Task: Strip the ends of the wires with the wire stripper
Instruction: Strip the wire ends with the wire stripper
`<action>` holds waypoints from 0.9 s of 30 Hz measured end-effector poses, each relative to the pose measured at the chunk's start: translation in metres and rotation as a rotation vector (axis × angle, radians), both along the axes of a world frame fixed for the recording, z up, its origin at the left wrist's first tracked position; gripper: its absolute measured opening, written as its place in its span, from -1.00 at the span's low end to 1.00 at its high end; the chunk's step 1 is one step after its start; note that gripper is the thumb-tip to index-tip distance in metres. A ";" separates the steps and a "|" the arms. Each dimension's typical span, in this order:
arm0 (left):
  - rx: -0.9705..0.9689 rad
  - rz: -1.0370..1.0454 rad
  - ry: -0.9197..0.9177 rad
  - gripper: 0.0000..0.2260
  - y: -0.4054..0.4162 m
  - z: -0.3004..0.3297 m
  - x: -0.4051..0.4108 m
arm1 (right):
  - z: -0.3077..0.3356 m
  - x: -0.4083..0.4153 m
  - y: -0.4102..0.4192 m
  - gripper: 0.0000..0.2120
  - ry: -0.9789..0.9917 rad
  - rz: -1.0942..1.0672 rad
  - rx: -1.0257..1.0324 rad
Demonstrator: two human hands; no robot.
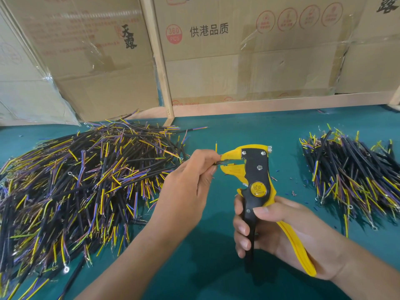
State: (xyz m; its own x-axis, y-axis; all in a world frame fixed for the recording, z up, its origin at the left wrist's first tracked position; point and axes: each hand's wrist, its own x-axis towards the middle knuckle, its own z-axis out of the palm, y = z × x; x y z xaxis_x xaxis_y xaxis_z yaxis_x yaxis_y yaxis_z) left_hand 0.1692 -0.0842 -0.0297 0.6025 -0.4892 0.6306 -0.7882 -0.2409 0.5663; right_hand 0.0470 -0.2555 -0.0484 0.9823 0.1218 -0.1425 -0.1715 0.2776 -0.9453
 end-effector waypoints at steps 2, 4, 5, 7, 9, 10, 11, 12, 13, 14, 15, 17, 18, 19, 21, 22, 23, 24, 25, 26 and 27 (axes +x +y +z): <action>-0.003 -0.010 0.004 -0.86 0.000 0.000 0.000 | -0.001 -0.001 0.002 -0.68 -0.002 -0.011 0.003; -0.002 -0.016 -0.003 -0.86 0.000 0.001 0.000 | 0.000 -0.003 0.003 -0.68 -0.003 -0.019 -0.014; 0.000 -0.015 -0.008 -0.87 0.000 0.001 0.000 | 0.000 -0.003 0.004 -0.68 -0.001 -0.023 -0.025; 0.002 -0.011 -0.017 -0.87 0.000 0.001 0.000 | 0.001 -0.003 0.004 -0.69 0.004 -0.030 -0.025; 0.002 -0.008 -0.021 -0.86 -0.001 0.001 -0.001 | 0.002 -0.004 0.005 -0.71 0.004 -0.035 -0.028; 0.004 -0.009 -0.020 -0.85 -0.001 0.001 -0.001 | 0.003 -0.003 0.006 -0.73 0.004 -0.036 -0.023; 0.007 -0.012 -0.019 -0.84 -0.001 0.001 -0.001 | 0.004 -0.003 0.008 -0.75 0.002 -0.030 0.005; 0.008 -0.019 -0.016 -0.83 -0.001 0.001 -0.001 | 0.005 -0.002 0.010 -0.76 0.000 -0.016 0.065; 0.008 -0.027 -0.008 -0.82 -0.001 0.002 -0.001 | 0.007 -0.002 0.012 -0.76 0.001 0.002 0.139; 0.007 -0.035 0.004 -0.81 -0.001 0.002 -0.001 | 0.008 -0.001 0.014 -0.76 0.001 0.012 0.198; 0.006 -0.042 0.017 -0.79 -0.001 0.003 -0.002 | 0.010 -0.001 0.015 -0.76 0.001 0.008 0.224; 0.011 -0.053 0.056 -0.73 0.000 0.004 -0.003 | 0.010 0.000 0.016 -0.76 0.002 -0.008 0.223; 0.020 -0.056 0.079 -0.69 0.000 0.004 -0.003 | 0.010 0.000 0.016 -0.75 0.006 -0.015 0.218; 0.033 -0.056 0.098 -0.64 0.000 0.004 -0.003 | 0.011 0.000 0.016 -0.73 0.011 -0.021 0.211; 0.061 -0.043 0.123 -0.57 0.000 0.003 -0.003 | 0.011 0.000 0.015 -0.70 0.022 -0.031 0.197; 0.068 -0.037 0.130 -0.57 0.000 0.003 -0.003 | 0.011 0.000 0.015 -0.70 0.025 -0.034 0.194; 0.069 -0.035 0.132 -0.57 0.000 0.003 -0.003 | 0.010 0.000 0.016 -0.70 0.029 -0.040 0.193; 0.065 -0.036 0.133 -0.59 0.000 0.003 -0.003 | 0.010 0.000 0.016 -0.70 0.034 -0.049 0.192; 0.061 -0.041 0.137 -0.61 0.000 0.003 -0.003 | 0.010 0.000 0.016 -0.70 0.041 -0.062 0.187; 0.059 -0.045 0.144 -0.63 0.000 0.003 -0.003 | 0.010 0.000 0.016 -0.69 0.047 -0.075 0.178; 0.059 -0.050 0.152 -0.64 0.000 0.003 -0.004 | 0.011 0.000 0.015 -0.68 0.052 -0.088 0.164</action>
